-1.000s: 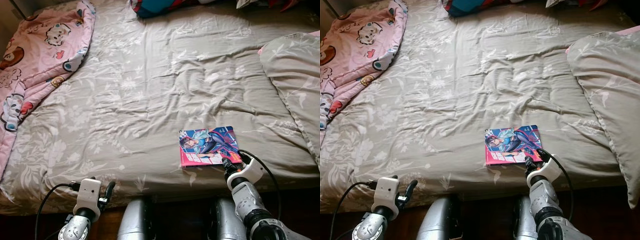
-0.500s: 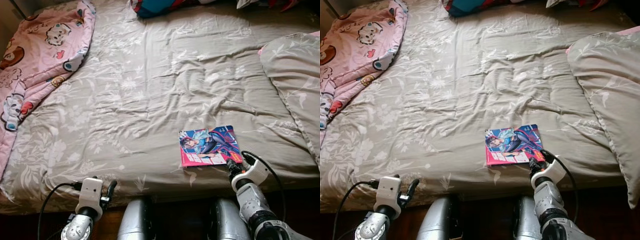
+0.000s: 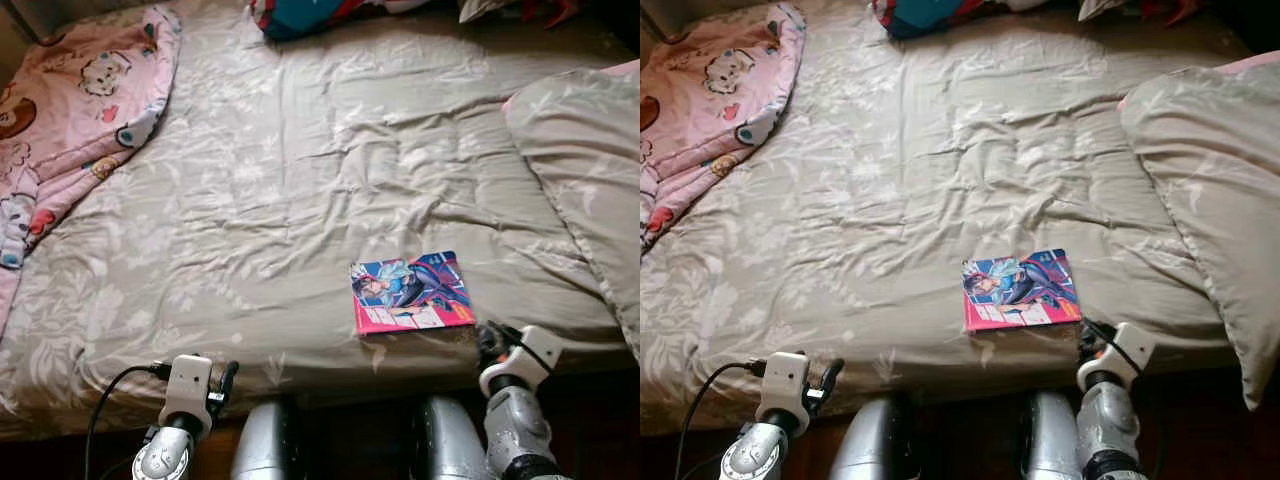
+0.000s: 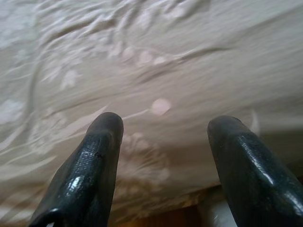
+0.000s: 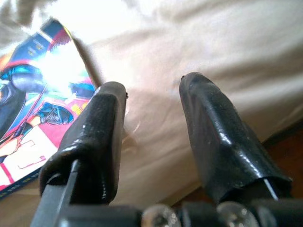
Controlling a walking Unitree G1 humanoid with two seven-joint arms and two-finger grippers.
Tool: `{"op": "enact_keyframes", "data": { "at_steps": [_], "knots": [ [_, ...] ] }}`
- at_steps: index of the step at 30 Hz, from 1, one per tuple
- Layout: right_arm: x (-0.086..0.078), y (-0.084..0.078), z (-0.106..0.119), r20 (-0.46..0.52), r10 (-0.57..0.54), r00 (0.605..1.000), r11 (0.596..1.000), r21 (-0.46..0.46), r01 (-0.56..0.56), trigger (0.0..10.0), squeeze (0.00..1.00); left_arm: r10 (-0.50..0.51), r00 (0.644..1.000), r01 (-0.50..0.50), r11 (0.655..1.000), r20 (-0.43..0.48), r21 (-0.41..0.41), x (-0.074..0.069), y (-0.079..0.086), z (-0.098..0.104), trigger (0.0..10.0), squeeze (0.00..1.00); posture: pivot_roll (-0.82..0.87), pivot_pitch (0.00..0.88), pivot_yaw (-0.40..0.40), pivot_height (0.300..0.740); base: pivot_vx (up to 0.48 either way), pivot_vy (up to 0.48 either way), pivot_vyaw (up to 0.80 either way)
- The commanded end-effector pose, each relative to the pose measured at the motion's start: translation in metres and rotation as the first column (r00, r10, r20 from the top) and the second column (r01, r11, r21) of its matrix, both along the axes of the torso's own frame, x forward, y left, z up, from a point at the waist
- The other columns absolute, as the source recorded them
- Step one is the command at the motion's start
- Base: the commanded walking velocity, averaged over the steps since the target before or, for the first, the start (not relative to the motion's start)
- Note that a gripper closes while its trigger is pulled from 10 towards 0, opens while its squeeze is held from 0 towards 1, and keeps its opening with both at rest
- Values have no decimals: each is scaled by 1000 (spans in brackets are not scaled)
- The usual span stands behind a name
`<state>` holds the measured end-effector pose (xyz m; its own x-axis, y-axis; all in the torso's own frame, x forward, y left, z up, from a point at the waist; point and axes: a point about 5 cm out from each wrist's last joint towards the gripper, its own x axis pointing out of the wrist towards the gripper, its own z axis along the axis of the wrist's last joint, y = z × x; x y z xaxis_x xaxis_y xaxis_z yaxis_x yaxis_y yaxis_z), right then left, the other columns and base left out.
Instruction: Clean up the room
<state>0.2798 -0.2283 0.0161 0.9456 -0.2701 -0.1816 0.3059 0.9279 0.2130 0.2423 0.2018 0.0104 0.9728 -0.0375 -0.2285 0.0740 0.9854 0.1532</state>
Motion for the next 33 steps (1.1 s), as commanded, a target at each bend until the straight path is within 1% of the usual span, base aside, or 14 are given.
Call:
{"op": "enact_keyframes", "data": {
  "at_steps": [1,2,5,8,10,12,13,15,17,20,22,24,29,33],
  "knots": [
    [-8,8,-9,-27,33,999,999,-30,-34,10000,0,29,999,-29,1000,-34,-2,-6,3,-9,10000,0,-31,204,80,625,0,0,0],
    [-9,9,-9,-35,53,998,997,-52,-54,10000,0,35,999,-35,999,-30,-13,-3,0,-8,10000,0,-42,191,71,625,0,0,0],
    [-10,9,-12,-51,50,997,998,-33,-52,10000,0,43,999,-44,999,-29,-31,3,-4,-8,10000,0,-57,176,64,625,0,0,0],
    [-10,9,-19,-122,40,992,999,-5,-41,10000,0,79,996,-82,995,-44,-48,6,-4,-12,10000,0,-75,137,51,625,0,0,0],
    [-9,11,-18,-113,47,992,999,12,-46,10000,0,81,996,-83,995,-39,-47,8,-3,-11,10000,0,-79,125,46,625,0,0,0],
    [-3,18,-16,-115,112,987,994,22,-110,10000,0,87,996,-89,994,-34,-59,14,-4,-10,10000,0,-80,90,35,630,0,0,0],
    [-3,18,-16,-115,112,987,994,22,-110,10000,0,87,996,-89,994,-34,-59,14,-4,-10,10000,0,-80,90,35,630,0,0,0],
    [-2,23,-19,-154,155,976,988,16,-154,10000,0,94,993,-99,993,-67,-66,15,-4,-15,10000,0,-81,58,25,645,0,0,0],
    [-4,24,-24,-203,164,965,987,34,-160,10000,0,144,981,-155,985,-131,-78,10,0,-25,10000,0,-92,15,13,660,0,0,0],
    [-7,23,-29,-240,157,958,988,50,-149,10000,0,186,964,-208,973,-189,-104,4,2,-34,10000,0,-93,0,8,680,0,0,0],
    [-8,22,-30,-249,156,956,988,60,-146,10000,0,192,959,-217,970,-208,-107,2,2,-37,10000,0,-91,0,7,690,0,0,0],
    [-13,24,-37,-292,156,944,985,117,-126,10000,0,180,946,-207,975,-268,-77,-4,0,-46,10000,0,-84,0,4,705,0,0,0],
    [-21,26,-46,-354,177,918,982,127,-140,10000,0,208,915,-237,970,-346,-44,-15,5,-57,10000,0,-78,0,3,730,0,0,0],
    [-34,31,-59,-438,199,877,979,123,-161,10000,0,220,885,-259,965,-410,-40,-23,6,-64,10000,0,-74,0,0,740,0,0,0]
  ]
}}
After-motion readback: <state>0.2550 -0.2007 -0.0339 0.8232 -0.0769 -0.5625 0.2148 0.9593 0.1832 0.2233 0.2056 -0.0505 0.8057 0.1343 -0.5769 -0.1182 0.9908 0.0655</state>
